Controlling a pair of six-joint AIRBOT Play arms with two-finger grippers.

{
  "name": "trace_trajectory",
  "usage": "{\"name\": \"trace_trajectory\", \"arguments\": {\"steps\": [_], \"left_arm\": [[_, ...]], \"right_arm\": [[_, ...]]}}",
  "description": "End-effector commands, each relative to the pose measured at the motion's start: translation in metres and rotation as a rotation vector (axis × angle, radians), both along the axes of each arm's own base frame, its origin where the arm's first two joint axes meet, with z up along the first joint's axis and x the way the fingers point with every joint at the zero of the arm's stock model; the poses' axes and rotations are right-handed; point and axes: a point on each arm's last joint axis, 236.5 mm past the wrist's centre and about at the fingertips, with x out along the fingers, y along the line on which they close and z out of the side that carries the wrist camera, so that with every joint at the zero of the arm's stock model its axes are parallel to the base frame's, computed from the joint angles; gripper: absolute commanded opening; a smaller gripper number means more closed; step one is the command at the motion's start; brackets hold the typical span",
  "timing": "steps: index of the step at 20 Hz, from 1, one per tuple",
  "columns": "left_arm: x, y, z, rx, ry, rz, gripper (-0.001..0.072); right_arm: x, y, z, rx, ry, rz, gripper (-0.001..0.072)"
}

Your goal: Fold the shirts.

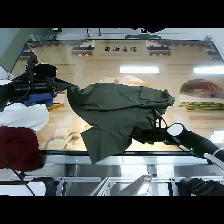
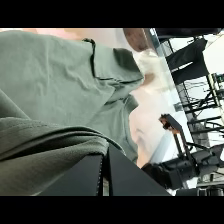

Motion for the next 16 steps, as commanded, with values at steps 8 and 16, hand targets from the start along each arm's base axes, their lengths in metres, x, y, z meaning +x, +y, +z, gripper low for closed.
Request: {"name": "trace_trajectory", "arguments": {"steps": [8, 16], "left_arm": [[-0.038, -0.007, 0.085, -0.224, -0.1, -0.121, 0.0005], [-0.212, 0.035, 0.394, -0.687, -0.916, -0.071, 0.0008]], "right_arm": [[0.055, -0.004, 0.169, 0.147, -0.423, 0.052, 0.0014], [-0.06, -0.129, 0.542, -0.014, -1.543, -0.234, 0.0015]]}}
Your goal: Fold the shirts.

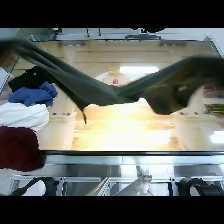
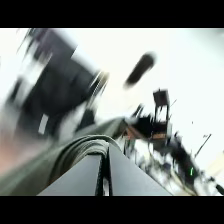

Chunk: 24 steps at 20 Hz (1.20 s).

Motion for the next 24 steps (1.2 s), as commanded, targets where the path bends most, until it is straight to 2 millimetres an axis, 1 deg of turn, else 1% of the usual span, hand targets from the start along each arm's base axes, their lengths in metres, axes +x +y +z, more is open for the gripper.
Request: {"name": "trace_trajectory", "arguments": {"steps": [1, 2, 3, 4, 5, 6, 7, 8, 9, 10, 12, 13, 14, 15, 16, 17, 18, 19, 20, 21, 22, 23, 24], "left_arm": [[-0.118, 0.012, 0.118, -0.209, -0.376, 0.039, 0.0009], [-0.141, 0.011, 0.134, -0.22, -0.441, 0.081, 0.0009], [-0.158, 0.006, 0.146, -0.212, -0.474, 0.144, 0.0013], [-0.161, 0.002, 0.152, -0.185, -0.468, 0.218, 0.002], [-0.155, -0.004, 0.149, -0.127, -0.444, 0.306, 0.0023], [-0.139, -0.008, 0.14, -0.055, -0.399, 0.386, 0.0023], [-0.114, -0.008, 0.123, 0.027, -0.322, 0.471, 0.0023], [-0.085, -0.004, 0.101, 0.113, -0.23, 0.548, 0.0023], [-0.061, 0.001, 0.079, 0.187, -0.157, 0.595, 0.0024], [-0.039, 0.002, 0.057, 0.252, -0.095, 0.603, 0.0024], [0.006, -0.007, 0.004, 0.363, 0.032, 0.546, 0.0025], [0.033, -0.013, -0.028, 0.404, 0.103, 0.523, 0.0024], [0.064, -0.018, -0.062, 0.439, 0.179, 0.516, 0.0025], [0.094, -0.021, -0.102, 0.493, 0.254, 0.514, 0.0024], [0.118, -0.026, -0.14, 0.538, 0.321, 0.503, 0.0025], [0.142, -0.029, -0.184, 0.591, 0.394, 0.481, 0.0024], [0.159, -0.034, -0.222, 0.632, 0.45, 0.449, 0.0025], [0.177, -0.038, -0.255, 0.657, 0.488, 0.411, 0.0028], [0.192, -0.04, -0.28, 0.665, 0.527, 0.379, 0.004], [0.206, -0.037, -0.299, 0.667, 0.559, 0.353, 0.0257], [0.22, -0.029, -0.312, 0.657, 0.588, 0.344, 0.0295], [0.231, -0.018, -0.316, 0.647, 0.602, 0.343, 0.0295], [0.238, -0.005, -0.315, 0.635, 0.611, 0.34, 0.0295]], "right_arm": [[-0.1, -0.02, 0.104, -0.089, -0.373, -0.166, 0.0015], [-0.117, -0.019, 0.119, -0.121, -0.44, -0.192, 0.0015], [-0.131, -0.018, 0.132, -0.145, -0.492, -0.211, 0.0015], [-0.138, -0.017, 0.14, -0.155, -0.517, -0.221, 0.0015], [-0.136, -0.018, 0.141, -0.161, -0.516, -0.227, 0.0015], [-0.126, -0.019, 0.135, -0.172, -0.485, -0.221, 0.0015], [-0.104, -0.02, 0.12, -0.191, -0.409, -0.195, 0.0015], [-0.078, -0.018, 0.098, -0.211, -0.31, -0.148, 0.0015], [-0.046, -0.018, 0.069, -0.224, -0.187, -0.096, 0.0015], [-0.015, -0.021, 0.04, -0.221, -0.074, -0.057, 0.0015], [0.046, -0.034, -0.021, -0.219, 0.115, -0.02, 0.0015], [0.071, -0.041, -0.048, -0.222, 0.18, -0.009, 0.0015], [0.099, -0.048, -0.079, -0.222, 0.247, -0.004, 0.0015], [0.124, -0.055, -0.108, -0.221, 0.307, -0.001, 0.0015], [0.148, -0.06, -0.141, -0.214, 0.371, 0.003, 0.0015], [0.172, -0.065, -0.171, -0.208, 0.414, 0.001, 0.0015], [0.195, -0.066, -0.201, -0.178, 0.455, -0.006, 0.0015], [0.215, -0.068, -0.226, -0.145, 0.479, -0.011, 0.0016], [0.231, -0.068, -0.247, -0.088, 0.505, -0.013, 0.0042], [0.244, -0.069, -0.265, -0.025, 0.519, -0.008, 0.0188], [0.255, -0.072, -0.277, 0.03, 0.523, -0.01, 0.0201], [0.261, -0.078, -0.284, 0.064, 0.525, -0.02, 0.0202], [0.263, -0.086, -0.289, 0.077, 0.534, -0.035, 0.0205]]}}
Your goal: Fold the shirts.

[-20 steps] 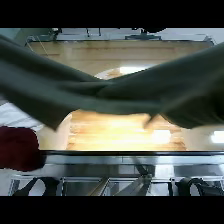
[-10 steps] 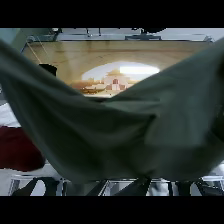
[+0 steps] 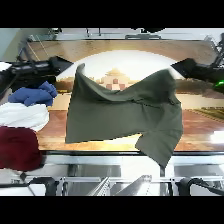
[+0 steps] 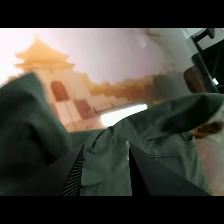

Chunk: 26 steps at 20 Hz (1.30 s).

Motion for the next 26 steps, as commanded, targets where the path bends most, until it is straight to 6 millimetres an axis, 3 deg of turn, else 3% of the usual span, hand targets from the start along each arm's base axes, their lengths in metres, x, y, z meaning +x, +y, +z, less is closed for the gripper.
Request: {"name": "trace_trajectory", "arguments": {"steps": [1, 2, 4, 7, 9, 12, 16, 19, 23, 26], "left_arm": [[0.028, 0.032, -0.041, -0.011, 0.09, -0.019, 0.0295], [0.024, 0.051, -0.04, -0.009, 0.13, -0.019, 0.0294], [-0.003, 0.092, -0.054, 0.067, 0.297, -0.01, 0.0294], [-0.077, 0.125, -0.087, 0.142, 0.605, -0.04, 0.0294], [-0.12, 0.121, -0.102, 0.114, 0.707, -0.042, 0.0294], [-0.191, 0.097, -0.132, 0.047, 0.848, -0.017, 0.0294], [-0.256, 0.082, -0.177, 0.12, 0.965, 0.05, 0.0294], [-0.281, 0.072, -0.195, 0.173, 0.989, 0.049, 0.0294], [-0.292, 0.06, -0.206, 0.205, 1.0, 0.021, 0.0294], [-0.297, 0.069, -0.212, 0.31, 1.0, -0.007, 0.0294]], "right_arm": [[0.022, -0.021, -0.037, 0.08, 0.022, -0.053, 0.0205], [0.014, -0.026, -0.032, 0.087, 0.021, -0.024, 0.0198], [-0.011, -0.034, -0.022, 0.102, 0.045, 0.052, 0.0043], [-0.05, -0.052, -0.033, 0.051, 0.198, 0.075, 0.0015], [-0.083, -0.059, -0.058, -0.042, 0.331, 0.082, 0.0015], [-0.131, -0.071, -0.091, -0.181, 0.46, 0.049, 0.0015], [-0.152, -0.067, -0.097, -0.208, 0.453, 0.01, 0.0015], [-0.155, -0.065, -0.096, -0.207, 0.452, 0.014, 0.0015], [-0.155, -0.065, -0.096, -0.206, 0.453, 0.014, 0.0015], [-0.155, -0.065, -0.095, -0.203, 0.452, 0.013, 0.0015]]}}
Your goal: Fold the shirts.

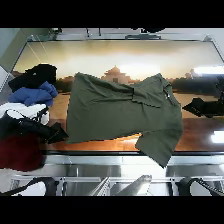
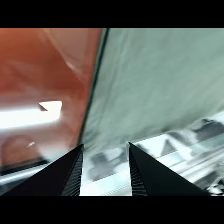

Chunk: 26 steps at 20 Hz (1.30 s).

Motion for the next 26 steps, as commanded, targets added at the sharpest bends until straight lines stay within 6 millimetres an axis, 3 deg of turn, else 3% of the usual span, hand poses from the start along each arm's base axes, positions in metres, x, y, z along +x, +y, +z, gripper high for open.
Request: {"name": "trace_trajectory", "arguments": {"steps": [1, 7, 8, 9, 13, 16, 20, 22, 23, 24, 25, 26], "left_arm": [[-0.006, 0.013, -0.009, 0.094, 0.015, -0.046, 0.0293], [0.02, 0.021, -0.006, 0.126, -0.052, -0.012, 0.0293], [0.022, 0.016, -0.008, 0.104, -0.046, 0.005, 0.0293], [0.025, 0.008, -0.008, 0.06, -0.044, 0.021, 0.0292], [0.035, -0.038, -0.011, -0.13, -0.054, 0.005, 0.0277], [0.028, -0.05, -0.025, -0.116, -0.025, -0.051, 0.0073], [0.038, -0.034, -0.018, -0.105, -0.071, -0.005, 0.0017], [0.045, -0.021, -0.009, -0.095, -0.106, 0.034, 0.0017], [0.049, -0.016, -0.004, -0.09, -0.125, 0.051, 0.0017], [0.051, -0.012, -0.001, -0.085, -0.139, 0.062, 0.0017], [0.052, -0.009, 0.001, -0.082, -0.152, 0.065, 0.0017], [0.053, -0.009, 0.002, -0.082, -0.156, 0.062, 0.0017]], "right_arm": [[-0.001, -0.001, 0.0, -0.001, 0.003, -0.003, 0.0015], [0.003, -0.004, -0.004, -0.005, 0.003, -0.016, 0.0025], [0.003, -0.004, -0.007, 0.002, 0.015, -0.02, 0.0102], [0.003, -0.004, -0.011, 0.01, 0.029, -0.028, 0.0284], [0.005, -0.007, -0.02, 0.012, 0.044, -0.038, 0.029], [0.008, -0.012, -0.019, 0.005, 0.035, -0.059, 0.0291], [0.002, -0.051, -0.024, 0.033, 0.072, -0.201, 0.0291], [-0.012, -0.075, -0.039, 0.009, 0.127, -0.229, 0.0306], [-0.02, -0.082, -0.051, -0.015, 0.167, -0.222, 0.0394], [-0.029, -0.082, -0.063, -0.022, 0.215, -0.201, 0.0479], [-0.034, -0.076, -0.071, -0.003, 0.249, -0.169, 0.0474], [-0.038, -0.068, -0.081, 0.023, 0.281, -0.131, 0.0413]]}}
